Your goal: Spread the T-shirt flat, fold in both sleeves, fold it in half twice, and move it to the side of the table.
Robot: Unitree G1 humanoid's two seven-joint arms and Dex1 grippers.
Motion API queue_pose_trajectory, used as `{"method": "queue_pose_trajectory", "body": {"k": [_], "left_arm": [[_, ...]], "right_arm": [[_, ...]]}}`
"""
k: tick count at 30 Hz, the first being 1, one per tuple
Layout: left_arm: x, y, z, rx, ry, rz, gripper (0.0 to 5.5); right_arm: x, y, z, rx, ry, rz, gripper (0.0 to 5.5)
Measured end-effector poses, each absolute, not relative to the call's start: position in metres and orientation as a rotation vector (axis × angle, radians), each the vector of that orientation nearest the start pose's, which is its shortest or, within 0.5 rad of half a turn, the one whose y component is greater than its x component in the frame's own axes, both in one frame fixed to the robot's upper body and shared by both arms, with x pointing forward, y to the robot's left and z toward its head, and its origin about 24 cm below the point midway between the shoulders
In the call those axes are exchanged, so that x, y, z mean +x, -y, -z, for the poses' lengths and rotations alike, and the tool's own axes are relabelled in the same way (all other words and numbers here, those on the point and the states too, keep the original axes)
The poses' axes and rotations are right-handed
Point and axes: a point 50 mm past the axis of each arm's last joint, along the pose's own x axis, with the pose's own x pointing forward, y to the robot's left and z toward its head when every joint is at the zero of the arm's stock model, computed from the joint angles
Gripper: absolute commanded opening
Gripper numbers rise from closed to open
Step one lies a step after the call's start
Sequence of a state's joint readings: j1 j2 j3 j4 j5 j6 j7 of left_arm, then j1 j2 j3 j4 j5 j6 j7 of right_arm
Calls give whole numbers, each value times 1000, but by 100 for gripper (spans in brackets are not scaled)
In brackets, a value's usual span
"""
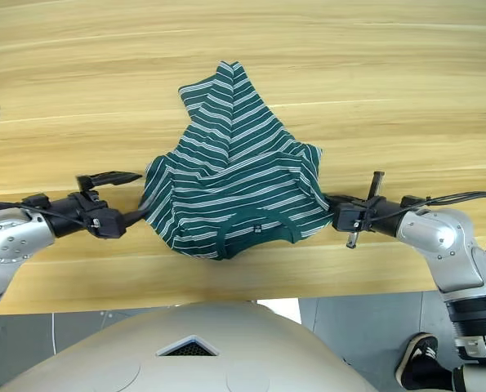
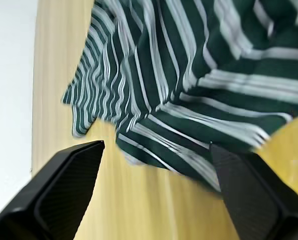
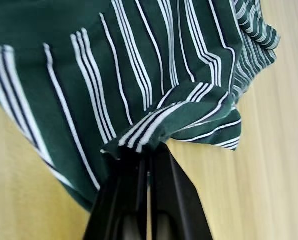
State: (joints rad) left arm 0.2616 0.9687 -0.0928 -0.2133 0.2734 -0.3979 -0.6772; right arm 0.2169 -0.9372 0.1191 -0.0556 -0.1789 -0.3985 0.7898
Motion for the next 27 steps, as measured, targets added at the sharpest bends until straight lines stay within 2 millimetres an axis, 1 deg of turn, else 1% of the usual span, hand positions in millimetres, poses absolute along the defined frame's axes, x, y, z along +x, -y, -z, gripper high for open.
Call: {"method": "queue_pose_trajectory", "body": {"k": [2, 5, 7, 9, 10, 12, 14, 19, 20, 21, 22, 25, 27], "left_arm": [[180, -233, -68, 1197, -162, 1084, 393], [186, -237, -64, 1198, -178, 1068, 393], [190, -235, -63, 1198, -161, 1061, 393], [193, -231, -60, 1182, -144, 1064, 393], [195, -230, -58, 1181, -143, 1060, 393], [198, -229, -56, 1182, -132, 1056, 393], [201, -226, -55, 1182, -120, 1055, 393], [212, -220, -54, 1182, -82, 1054, 393], [217, -217, -53, 1177, -73, 1052, 393], [219, -214, -53, 1172, -58, 1051, 393], [227, -206, -54, 1163, -21, 1054, 393], [237, -195, -54, 1161, 26, 1070, 393], [240, -190, -52, 1147, 37, 1077, 393]], "right_arm": [[183, 245, -53, -1061, -284, -1112, 3], [188, 251, -62, -1081, -272, -1060, 3], [193, 253, -67, -1097, -253, -1028, 3], [204, 258, -76, -1165, -214, -951, 3], [210, 262, -79, -1200, -203, -911, 26], [214, 265, -82, -1240, -190, -874, 59], [219, 269, -83, -1302, -187, -836, 59], [229, 286, -80, -1464, -253, -771, 59], [236, 292, -80, -1530, -284, -742, 59], [241, 295, -82, -1558, -294, -716, 59], [251, 300, -85, -1619, -312, -683, 59], [261, 294, -86, -1650, -286, -681, 59], [269, 282, -86, -1638, -201, -670, 59]]}}
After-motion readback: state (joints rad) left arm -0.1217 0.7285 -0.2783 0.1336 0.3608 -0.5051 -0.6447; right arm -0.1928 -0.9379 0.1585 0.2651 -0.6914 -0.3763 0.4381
